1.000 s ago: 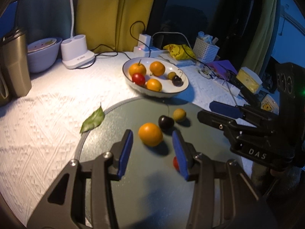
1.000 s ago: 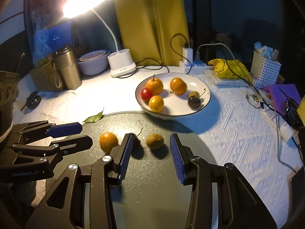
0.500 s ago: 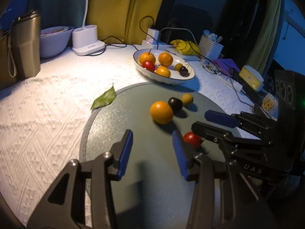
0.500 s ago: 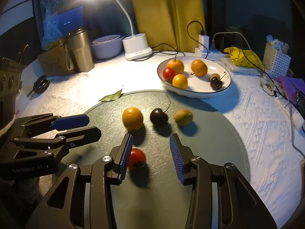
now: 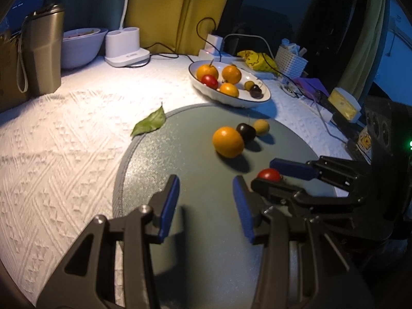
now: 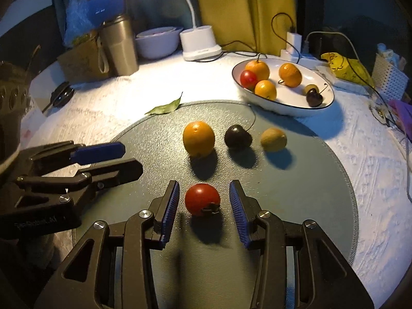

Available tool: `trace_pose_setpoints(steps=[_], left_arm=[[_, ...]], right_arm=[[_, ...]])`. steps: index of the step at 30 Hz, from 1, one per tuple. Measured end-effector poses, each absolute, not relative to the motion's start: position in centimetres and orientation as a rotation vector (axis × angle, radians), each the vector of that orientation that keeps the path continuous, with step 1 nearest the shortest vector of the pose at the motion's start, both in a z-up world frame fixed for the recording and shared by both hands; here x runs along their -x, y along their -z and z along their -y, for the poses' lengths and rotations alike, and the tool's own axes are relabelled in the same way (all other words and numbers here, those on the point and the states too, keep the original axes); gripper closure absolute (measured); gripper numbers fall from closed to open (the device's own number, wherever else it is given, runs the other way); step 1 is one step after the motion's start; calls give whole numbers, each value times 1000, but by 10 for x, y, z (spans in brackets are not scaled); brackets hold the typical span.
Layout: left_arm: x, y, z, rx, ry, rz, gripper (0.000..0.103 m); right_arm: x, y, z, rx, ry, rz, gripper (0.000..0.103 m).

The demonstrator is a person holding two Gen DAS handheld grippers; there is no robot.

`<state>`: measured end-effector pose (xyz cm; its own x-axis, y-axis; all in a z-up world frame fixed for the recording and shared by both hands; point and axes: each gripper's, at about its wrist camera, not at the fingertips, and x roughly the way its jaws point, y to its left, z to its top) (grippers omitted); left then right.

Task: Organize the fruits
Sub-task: 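Grasp another small orange with the left tool while the right tool holds the tomato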

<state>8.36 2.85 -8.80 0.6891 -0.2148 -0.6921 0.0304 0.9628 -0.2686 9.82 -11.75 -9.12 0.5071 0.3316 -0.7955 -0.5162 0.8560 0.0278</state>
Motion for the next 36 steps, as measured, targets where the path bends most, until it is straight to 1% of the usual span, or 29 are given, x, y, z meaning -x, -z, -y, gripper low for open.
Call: trace_pose_setpoints(steps=[1, 2, 4, 14, 36], left_arm=[[-85, 88, -28, 243, 138, -802, 58], [-86, 88, -28, 241, 137, -804, 58], [-88, 89, -27, 238, 137, -808, 58], [-105, 88, -18, 211, 138, -826, 58], [-154, 93, 11, 143, 124, -889, 58]], right_arm=[[-99, 92, 117, 225, -518, -910, 63], [-100, 94, 117, 224, -520, -920, 69], [-102, 97, 117, 218, -526, -935, 73], [-106, 92, 124, 204, -548, -913, 73], [-139, 83, 176, 120, -502, -878, 73]])
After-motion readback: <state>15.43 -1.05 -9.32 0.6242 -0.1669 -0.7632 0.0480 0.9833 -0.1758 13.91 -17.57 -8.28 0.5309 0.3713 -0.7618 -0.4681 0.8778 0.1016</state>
